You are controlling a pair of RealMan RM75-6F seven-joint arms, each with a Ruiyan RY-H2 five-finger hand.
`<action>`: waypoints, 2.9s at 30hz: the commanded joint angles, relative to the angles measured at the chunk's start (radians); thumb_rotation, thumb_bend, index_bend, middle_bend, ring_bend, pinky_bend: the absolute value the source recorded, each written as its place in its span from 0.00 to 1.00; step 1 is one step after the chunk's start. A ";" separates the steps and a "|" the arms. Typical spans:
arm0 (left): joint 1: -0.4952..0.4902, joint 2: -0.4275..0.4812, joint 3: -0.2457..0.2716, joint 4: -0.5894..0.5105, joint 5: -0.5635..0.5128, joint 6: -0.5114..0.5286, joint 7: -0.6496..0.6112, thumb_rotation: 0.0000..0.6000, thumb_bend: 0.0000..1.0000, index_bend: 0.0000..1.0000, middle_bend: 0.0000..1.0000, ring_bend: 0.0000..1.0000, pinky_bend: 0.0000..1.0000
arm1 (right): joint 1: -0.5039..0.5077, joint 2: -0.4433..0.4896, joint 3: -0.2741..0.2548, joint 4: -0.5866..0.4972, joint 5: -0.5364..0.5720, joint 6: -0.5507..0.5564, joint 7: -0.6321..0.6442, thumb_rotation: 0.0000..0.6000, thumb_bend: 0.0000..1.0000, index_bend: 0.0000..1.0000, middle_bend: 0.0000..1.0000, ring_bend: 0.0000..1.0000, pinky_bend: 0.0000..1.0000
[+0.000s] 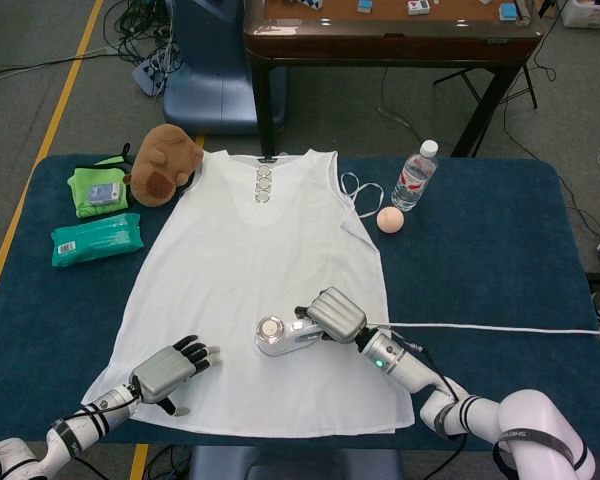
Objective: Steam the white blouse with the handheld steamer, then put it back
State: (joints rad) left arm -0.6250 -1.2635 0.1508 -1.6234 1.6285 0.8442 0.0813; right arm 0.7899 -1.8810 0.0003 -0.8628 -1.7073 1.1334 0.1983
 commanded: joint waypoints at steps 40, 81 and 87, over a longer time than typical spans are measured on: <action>0.002 0.014 0.012 -0.020 0.005 0.025 0.014 0.84 0.14 0.12 0.05 0.08 0.00 | -0.049 0.089 -0.113 -0.065 -0.081 0.070 -0.011 1.00 0.49 0.93 0.86 0.77 0.69; -0.002 0.015 0.014 -0.024 0.005 0.021 0.019 0.84 0.14 0.12 0.05 0.08 0.00 | -0.019 0.030 -0.030 0.148 -0.022 0.048 0.025 1.00 0.49 0.93 0.86 0.77 0.69; -0.002 0.017 0.014 -0.025 0.008 0.025 0.017 0.84 0.14 0.12 0.05 0.08 0.00 | -0.026 0.013 -0.033 0.189 -0.009 0.043 0.051 1.00 0.49 0.93 0.86 0.77 0.69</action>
State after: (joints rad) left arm -0.6269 -1.2468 0.1648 -1.6482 1.6360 0.8689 0.0986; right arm 0.7653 -1.8649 -0.0304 -0.6767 -1.7158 1.1751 0.2446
